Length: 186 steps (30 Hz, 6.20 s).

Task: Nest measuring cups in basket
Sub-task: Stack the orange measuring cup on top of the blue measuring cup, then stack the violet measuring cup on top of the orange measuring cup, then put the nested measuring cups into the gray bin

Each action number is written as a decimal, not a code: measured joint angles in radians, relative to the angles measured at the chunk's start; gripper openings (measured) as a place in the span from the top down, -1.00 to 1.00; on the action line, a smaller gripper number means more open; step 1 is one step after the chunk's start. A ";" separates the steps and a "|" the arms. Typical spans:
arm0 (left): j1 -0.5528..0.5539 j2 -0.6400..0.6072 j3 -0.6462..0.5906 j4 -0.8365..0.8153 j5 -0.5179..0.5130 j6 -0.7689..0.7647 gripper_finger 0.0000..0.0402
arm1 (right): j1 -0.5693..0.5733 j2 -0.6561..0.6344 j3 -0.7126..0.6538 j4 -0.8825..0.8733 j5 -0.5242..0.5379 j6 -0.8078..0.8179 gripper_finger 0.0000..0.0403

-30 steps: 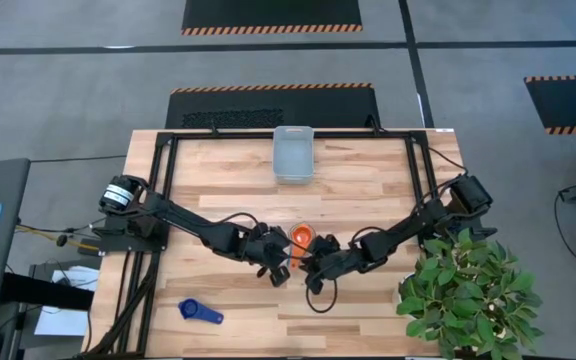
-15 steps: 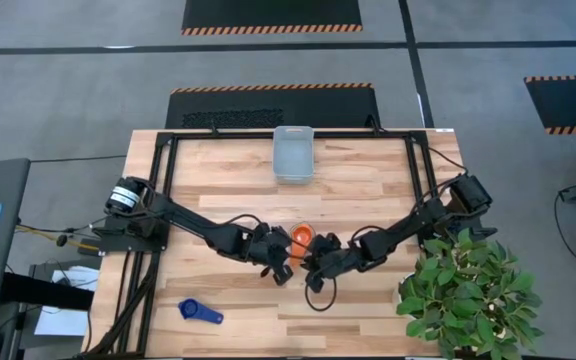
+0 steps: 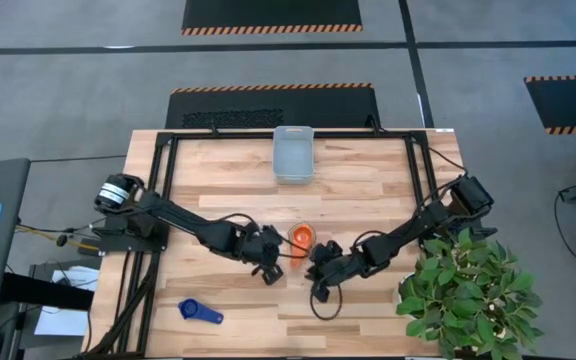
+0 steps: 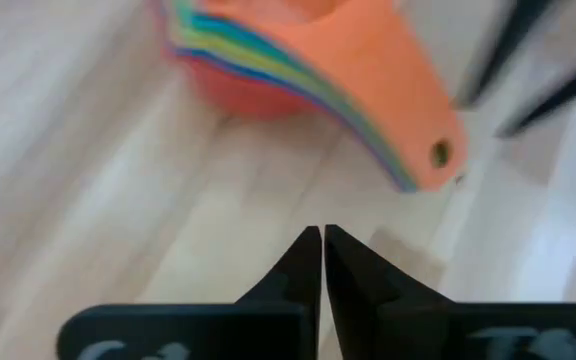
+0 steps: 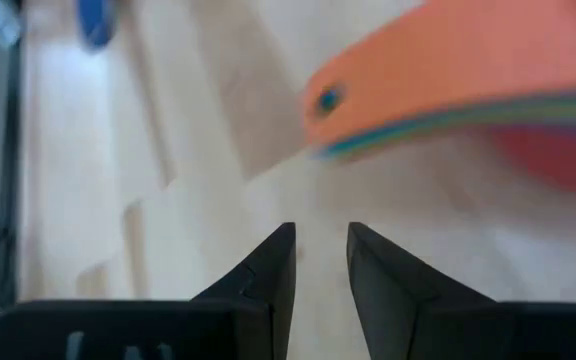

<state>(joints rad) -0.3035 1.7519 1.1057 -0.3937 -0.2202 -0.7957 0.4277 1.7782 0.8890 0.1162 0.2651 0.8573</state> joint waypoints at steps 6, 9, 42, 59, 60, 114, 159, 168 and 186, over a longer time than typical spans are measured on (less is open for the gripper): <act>-0.082 -0.120 0.000 -0.227 -0.074 -0.122 0.98 | 0.019 0.000 0.000 -0.003 -0.081 -0.061 0.41; -0.135 -0.182 0.000 -0.303 -0.125 -0.203 0.98 | 0.011 0.000 0.000 -0.004 -0.094 -0.086 0.41; -0.610 -0.081 0.000 -0.638 0.176 -0.756 0.72 | 0.009 -0.189 0.000 -0.147 -0.073 -0.264 0.41; -0.634 -0.034 -0.143 -0.509 0.261 -0.670 0.72 | 0.015 -0.188 0.000 -0.139 -0.073 -0.264 0.41; -0.634 -0.035 -0.150 -0.486 0.266 -0.644 0.72 | 0.015 -0.188 0.000 -0.139 -0.072 -0.264 0.41; 0.169 -0.028 0.294 -0.237 -0.063 1.739 0.99 | 0.171 -0.188 0.000 -0.350 0.131 0.041 0.41; 0.270 0.148 0.293 -0.030 0.212 1.927 0.95 | 0.132 -0.188 0.000 -0.428 0.112 0.036 0.41; 0.267 0.142 0.293 -0.031 0.140 1.884 0.59 | 0.132 -0.188 0.000 -0.429 0.106 0.036 0.41; 0.252 -0.098 0.144 -0.173 0.211 1.299 0.33 | 0.000 -0.183 -0.003 -0.238 0.237 0.141 0.34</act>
<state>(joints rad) -0.0513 1.6536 1.2492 -0.5670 -0.0091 0.5036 0.4274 1.5957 0.8861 -0.1215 0.5025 0.9981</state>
